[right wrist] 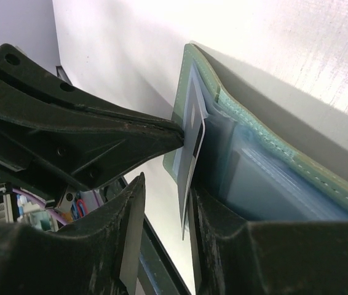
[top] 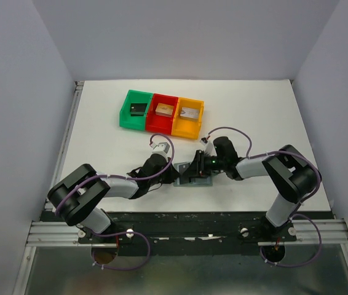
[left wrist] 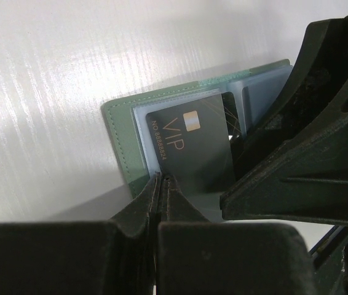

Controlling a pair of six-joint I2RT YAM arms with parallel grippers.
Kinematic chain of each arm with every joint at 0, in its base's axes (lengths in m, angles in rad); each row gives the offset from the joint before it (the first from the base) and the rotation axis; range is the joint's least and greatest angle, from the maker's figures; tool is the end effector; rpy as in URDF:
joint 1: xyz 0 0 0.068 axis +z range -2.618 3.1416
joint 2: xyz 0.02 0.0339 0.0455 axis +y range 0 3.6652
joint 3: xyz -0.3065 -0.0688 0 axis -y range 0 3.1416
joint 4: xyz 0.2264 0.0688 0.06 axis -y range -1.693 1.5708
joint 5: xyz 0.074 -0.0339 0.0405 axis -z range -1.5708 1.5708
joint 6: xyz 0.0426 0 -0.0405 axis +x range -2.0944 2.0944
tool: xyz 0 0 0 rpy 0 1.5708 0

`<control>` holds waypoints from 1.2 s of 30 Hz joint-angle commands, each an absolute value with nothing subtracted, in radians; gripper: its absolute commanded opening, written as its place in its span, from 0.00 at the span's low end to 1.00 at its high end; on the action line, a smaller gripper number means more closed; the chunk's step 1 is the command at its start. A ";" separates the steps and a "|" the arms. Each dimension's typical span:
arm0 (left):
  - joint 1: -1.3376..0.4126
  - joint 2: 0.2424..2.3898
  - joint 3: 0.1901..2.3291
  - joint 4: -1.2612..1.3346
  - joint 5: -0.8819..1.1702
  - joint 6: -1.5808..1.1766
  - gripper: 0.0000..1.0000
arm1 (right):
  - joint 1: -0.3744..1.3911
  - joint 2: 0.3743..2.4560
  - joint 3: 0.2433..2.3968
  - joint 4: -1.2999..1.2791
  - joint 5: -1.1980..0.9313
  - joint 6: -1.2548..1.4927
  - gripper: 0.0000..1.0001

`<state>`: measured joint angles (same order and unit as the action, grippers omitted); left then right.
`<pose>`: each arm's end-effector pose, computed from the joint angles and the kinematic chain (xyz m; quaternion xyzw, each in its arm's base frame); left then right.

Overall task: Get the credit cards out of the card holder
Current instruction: Remove the credit card from the card holder.

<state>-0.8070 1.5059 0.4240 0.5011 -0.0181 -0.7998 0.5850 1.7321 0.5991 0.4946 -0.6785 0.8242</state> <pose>0.1782 -0.1850 0.1837 -0.0011 0.8799 -0.3363 0.3355 0.2400 0.1910 0.1725 -0.0480 0.8542 0.5010 0.1304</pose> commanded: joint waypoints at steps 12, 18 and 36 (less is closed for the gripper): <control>-0.807 1.555 0.384 0.388 0.008 -0.807 0.00 | 0.558 1.651 0.578 0.448 -0.701 0.788 0.38; -0.805 1.554 0.382 0.387 0.008 -0.810 0.00 | 0.548 1.637 0.572 0.436 -0.699 0.781 0.36; -0.805 1.545 0.376 0.385 0.008 -0.811 0.00 | 0.535 1.614 0.555 0.410 -0.635 0.785 0.18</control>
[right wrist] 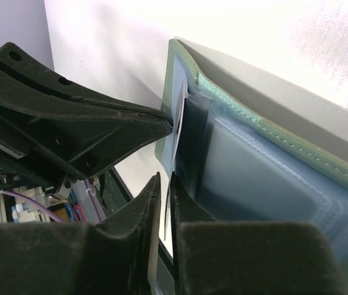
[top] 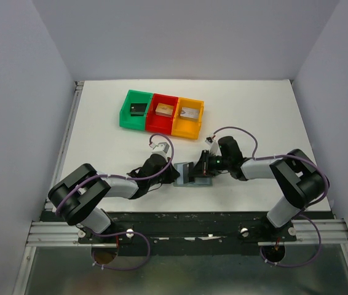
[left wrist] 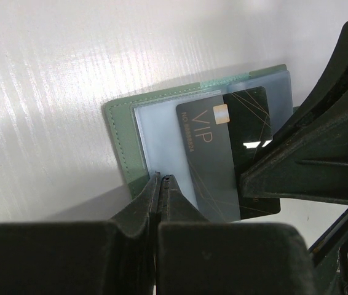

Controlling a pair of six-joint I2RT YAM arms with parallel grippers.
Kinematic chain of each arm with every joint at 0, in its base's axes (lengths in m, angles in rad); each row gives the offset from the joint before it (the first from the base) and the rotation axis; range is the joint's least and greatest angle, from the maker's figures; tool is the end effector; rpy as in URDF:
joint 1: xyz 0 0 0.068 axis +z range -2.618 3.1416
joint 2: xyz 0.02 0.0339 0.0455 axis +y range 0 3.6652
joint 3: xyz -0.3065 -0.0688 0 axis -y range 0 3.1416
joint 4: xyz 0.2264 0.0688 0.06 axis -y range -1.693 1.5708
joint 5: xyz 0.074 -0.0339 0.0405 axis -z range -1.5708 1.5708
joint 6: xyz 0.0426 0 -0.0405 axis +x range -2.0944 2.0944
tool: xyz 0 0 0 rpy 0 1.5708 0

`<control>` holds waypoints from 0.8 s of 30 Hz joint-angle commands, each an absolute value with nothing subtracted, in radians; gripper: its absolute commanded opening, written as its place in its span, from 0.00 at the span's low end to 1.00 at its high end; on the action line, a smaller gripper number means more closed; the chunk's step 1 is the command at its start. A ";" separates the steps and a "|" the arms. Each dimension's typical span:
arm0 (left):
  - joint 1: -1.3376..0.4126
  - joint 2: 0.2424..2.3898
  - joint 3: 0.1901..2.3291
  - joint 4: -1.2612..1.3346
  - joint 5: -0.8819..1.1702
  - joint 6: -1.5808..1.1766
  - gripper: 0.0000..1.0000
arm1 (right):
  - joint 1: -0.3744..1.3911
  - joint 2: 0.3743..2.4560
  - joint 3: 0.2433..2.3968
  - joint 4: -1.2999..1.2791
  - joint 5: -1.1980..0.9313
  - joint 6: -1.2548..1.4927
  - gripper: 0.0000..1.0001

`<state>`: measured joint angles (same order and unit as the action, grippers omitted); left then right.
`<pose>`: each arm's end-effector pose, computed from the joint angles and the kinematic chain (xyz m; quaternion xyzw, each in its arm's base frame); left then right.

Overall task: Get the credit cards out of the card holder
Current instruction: Remove the credit card from the card holder.

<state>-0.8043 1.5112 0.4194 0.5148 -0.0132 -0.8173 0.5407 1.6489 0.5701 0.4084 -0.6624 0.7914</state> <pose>0.1787 -0.1848 0.1826 -0.0089 0.8790 -0.3415 0.3326 0.2335 0.1707 0.1810 -0.0339 0.8624 0.4845 0.1426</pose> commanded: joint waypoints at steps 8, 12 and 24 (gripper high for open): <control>-0.805 1.536 0.380 0.370 -0.018 -0.810 0.00 | 0.520 1.585 0.554 0.336 -0.603 0.772 0.00; -0.805 1.520 0.379 0.356 -0.031 -0.810 0.00 | 0.500 1.545 0.555 0.252 -0.578 0.747 0.00; -0.805 1.453 0.409 0.285 -0.051 -0.778 0.00 | 0.474 1.395 0.571 0.069 -0.514 0.683 0.00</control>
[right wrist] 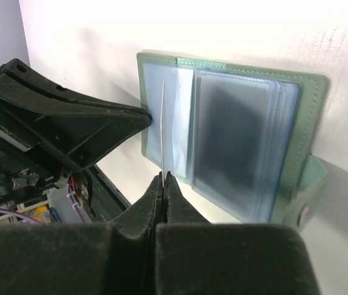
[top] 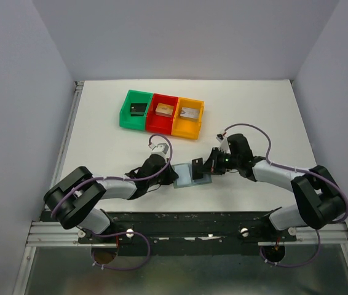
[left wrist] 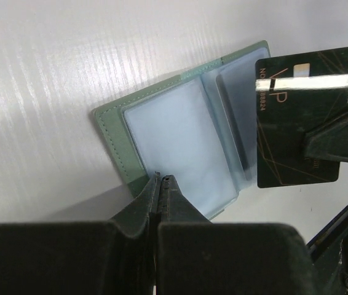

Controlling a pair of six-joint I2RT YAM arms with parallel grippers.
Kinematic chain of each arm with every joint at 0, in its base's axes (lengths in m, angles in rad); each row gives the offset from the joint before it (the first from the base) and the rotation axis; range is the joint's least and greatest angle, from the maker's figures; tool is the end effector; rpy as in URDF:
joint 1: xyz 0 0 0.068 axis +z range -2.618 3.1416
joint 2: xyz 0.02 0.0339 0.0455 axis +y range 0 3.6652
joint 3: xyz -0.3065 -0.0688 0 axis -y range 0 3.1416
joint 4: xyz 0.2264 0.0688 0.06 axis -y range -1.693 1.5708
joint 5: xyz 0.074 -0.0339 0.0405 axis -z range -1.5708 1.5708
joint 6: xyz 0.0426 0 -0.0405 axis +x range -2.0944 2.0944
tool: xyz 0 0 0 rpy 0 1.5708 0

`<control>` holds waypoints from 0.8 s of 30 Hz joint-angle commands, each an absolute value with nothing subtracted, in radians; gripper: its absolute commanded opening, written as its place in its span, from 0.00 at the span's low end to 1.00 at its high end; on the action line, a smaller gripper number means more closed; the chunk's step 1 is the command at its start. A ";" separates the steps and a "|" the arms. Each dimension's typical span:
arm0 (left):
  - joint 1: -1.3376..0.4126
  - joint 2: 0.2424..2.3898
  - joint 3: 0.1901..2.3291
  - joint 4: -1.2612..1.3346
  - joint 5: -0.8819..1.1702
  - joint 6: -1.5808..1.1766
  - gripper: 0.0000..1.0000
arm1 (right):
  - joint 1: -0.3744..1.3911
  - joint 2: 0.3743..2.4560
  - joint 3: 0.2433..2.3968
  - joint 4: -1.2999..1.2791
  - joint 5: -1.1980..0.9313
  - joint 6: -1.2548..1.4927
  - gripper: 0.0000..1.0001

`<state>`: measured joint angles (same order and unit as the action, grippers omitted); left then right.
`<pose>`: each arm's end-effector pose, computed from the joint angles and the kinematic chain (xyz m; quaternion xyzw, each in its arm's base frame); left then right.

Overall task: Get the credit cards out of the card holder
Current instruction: Remove the credit card from the card holder.

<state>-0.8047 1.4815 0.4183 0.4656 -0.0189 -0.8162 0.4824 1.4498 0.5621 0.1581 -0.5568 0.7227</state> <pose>0.1750 -0.1807 0.1845 -0.0095 0.8838 -0.3331 0.3283 0.2151 0.1380 0.2066 -0.0062 0.8848 0.4292 0.1813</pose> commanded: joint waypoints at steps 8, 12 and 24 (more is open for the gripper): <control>-0.805 1.352 0.466 0.193 -0.080 -0.727 0.12 | 0.474 1.276 0.603 -0.063 -0.472 0.627 0.00; -0.805 1.315 0.489 0.161 -0.089 -0.707 0.27 | 0.474 1.235 0.614 -0.100 -0.471 0.597 0.00; -0.792 1.108 0.525 0.118 -0.066 -0.683 0.67 | 0.474 1.146 0.652 -0.175 -0.507 0.476 0.00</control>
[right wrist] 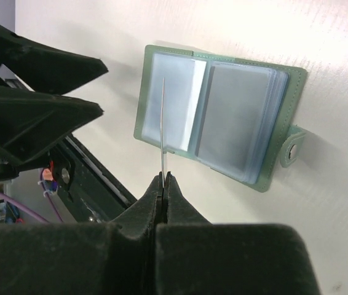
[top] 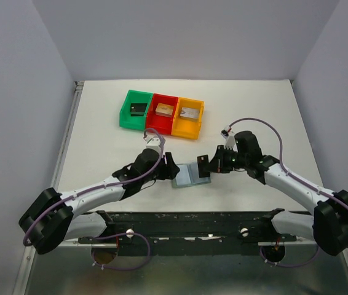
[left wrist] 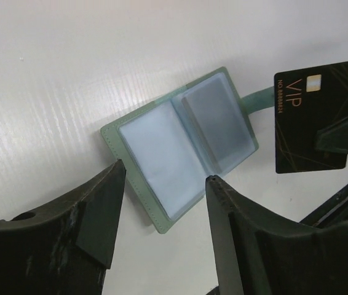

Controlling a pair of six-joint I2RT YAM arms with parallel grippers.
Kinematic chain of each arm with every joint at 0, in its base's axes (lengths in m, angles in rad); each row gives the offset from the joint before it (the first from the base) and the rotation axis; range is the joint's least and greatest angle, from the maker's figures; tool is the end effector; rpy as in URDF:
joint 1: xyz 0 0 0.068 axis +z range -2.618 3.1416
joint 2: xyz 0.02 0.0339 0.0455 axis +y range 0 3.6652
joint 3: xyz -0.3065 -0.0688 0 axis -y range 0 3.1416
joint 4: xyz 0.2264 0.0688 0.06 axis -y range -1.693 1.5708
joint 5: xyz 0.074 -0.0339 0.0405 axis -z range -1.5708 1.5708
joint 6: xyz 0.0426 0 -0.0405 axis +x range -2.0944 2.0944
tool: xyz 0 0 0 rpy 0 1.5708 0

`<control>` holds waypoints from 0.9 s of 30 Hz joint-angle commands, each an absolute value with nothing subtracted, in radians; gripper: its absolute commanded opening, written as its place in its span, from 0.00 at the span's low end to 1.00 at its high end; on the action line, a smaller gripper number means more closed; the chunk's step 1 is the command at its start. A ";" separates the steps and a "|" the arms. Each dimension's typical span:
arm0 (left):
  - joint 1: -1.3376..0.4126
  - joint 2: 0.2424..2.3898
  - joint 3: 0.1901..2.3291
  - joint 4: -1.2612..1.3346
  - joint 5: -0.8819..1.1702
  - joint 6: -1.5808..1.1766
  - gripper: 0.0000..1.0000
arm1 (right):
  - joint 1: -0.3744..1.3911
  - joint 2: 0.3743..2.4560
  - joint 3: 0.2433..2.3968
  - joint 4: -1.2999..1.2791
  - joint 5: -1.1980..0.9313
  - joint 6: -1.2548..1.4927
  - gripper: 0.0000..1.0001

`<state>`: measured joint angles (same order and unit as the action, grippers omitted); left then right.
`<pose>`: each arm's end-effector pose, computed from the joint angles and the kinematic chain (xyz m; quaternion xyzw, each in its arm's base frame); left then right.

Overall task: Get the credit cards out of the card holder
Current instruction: Remove the credit card from the card holder, then place the credit card at the center of the board.

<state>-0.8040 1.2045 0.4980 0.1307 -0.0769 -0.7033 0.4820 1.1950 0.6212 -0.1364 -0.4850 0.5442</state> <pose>0.1544 -0.1555 0.2349 0.0259 0.8779 -0.3017 0.3709 0.1812 0.1172 0.2533 -0.0727 0.8849 0.3889 0.2457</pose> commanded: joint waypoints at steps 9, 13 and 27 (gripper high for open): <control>-0.678 0.809 0.445 0.311 0.407 -0.617 0.68 | 0.546 1.068 0.803 -0.354 -0.813 0.258 0.00; -0.618 0.733 0.501 0.278 0.635 -0.577 0.72 | 0.641 1.114 0.914 -0.539 -0.810 0.163 0.00; -0.604 0.897 0.690 0.061 1.097 -0.439 0.67 | 0.831 1.201 1.164 -0.884 -0.680 0.011 0.00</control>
